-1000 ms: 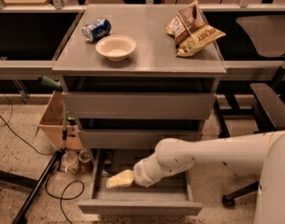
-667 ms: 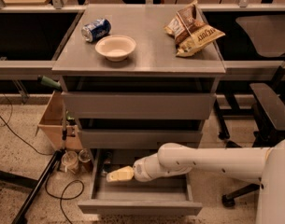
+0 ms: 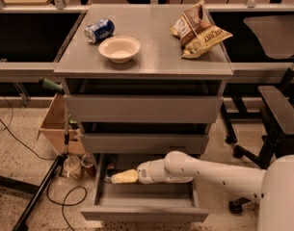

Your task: Pick redbull can from bottom drawer and place on counter

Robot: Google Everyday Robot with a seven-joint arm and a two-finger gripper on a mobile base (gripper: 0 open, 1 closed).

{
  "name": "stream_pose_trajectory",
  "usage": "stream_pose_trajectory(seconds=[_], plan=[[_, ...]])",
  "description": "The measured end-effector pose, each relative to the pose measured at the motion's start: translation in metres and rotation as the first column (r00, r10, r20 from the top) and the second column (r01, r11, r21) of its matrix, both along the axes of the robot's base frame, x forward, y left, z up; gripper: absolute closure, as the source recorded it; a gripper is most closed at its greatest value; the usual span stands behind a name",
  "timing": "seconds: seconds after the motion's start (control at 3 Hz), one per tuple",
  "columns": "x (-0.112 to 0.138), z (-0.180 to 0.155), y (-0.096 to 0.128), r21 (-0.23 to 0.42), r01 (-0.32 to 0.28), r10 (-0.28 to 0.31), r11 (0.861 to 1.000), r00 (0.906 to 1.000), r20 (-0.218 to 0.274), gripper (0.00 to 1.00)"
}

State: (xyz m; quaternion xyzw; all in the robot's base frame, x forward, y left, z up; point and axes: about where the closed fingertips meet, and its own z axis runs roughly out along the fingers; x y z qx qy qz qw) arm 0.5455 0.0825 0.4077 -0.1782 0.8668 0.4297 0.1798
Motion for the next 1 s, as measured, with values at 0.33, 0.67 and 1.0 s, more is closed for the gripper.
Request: stream_pose_trajectory(seconds=[0.33,0.67,1.0], plan=[[0.005,-0.005,0.004,0.016,0.004,-0.004,1.000,1.0000,0.000,0.00],[0.019,-0.029,0.012,0.051,-0.003,0.003,0.999,0.9999,-0.012,0.00],[0.036,-0.065,0.020,0.102,0.002,0.002,0.995,0.9992,-0.040,0.00]])
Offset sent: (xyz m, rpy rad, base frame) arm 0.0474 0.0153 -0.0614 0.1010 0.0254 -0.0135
